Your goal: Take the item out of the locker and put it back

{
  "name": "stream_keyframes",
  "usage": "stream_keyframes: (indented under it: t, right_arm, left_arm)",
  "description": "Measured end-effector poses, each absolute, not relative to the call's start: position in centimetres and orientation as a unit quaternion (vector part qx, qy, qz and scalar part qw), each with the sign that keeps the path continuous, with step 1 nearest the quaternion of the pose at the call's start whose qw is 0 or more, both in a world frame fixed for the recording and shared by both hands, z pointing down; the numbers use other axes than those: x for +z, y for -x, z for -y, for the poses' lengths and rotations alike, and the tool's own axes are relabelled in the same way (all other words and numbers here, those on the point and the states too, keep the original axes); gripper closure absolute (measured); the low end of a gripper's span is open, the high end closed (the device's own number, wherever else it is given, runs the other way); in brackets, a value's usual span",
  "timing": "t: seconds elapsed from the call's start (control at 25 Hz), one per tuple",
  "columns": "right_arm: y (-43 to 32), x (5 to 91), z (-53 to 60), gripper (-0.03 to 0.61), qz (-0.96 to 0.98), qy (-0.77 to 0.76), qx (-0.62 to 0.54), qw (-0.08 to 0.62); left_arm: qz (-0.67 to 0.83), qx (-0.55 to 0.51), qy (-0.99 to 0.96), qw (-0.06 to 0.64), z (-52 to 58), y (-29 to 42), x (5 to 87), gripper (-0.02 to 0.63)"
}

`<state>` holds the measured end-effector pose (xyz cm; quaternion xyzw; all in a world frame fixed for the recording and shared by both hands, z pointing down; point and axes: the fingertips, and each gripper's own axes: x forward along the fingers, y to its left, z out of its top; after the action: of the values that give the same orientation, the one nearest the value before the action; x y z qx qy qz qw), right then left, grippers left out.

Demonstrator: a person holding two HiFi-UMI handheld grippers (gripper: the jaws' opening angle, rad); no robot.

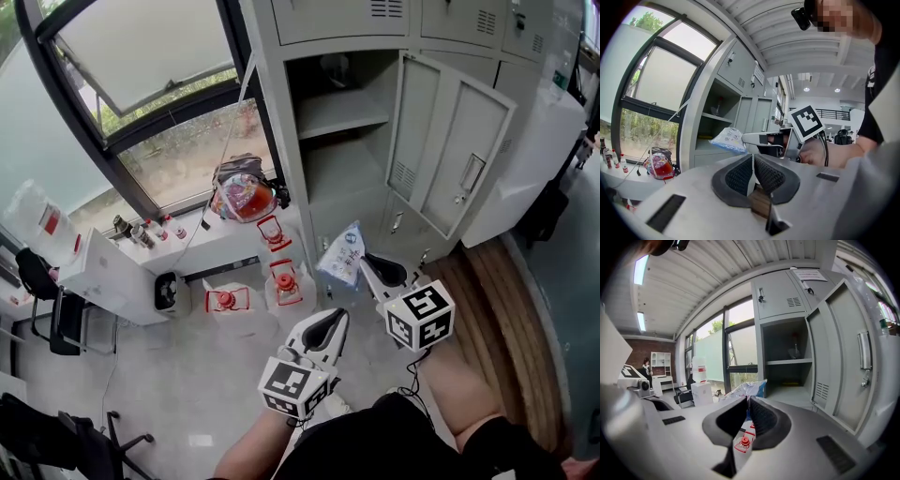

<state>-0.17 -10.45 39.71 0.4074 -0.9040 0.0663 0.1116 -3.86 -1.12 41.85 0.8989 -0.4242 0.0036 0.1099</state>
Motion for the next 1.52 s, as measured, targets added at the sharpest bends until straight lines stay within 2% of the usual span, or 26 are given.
stream_keyframes:
  t: [0.52, 1.52]
  right_arm:
    - [2.2, 38.6, 15.8, 0.505, 0.904, -0.410, 0.049, 0.112]
    - [1.4, 43.7, 37.3, 0.503, 0.898, -0.406, 0.082, 0.145]
  left_arm:
    - [0.438, -0.002, -0.894, 0.098, 5.4, 6.0, 41.3, 0.588]
    - [0.474, 0.017, -0.874, 0.103, 22.4, 3.6, 42.9, 0.588]
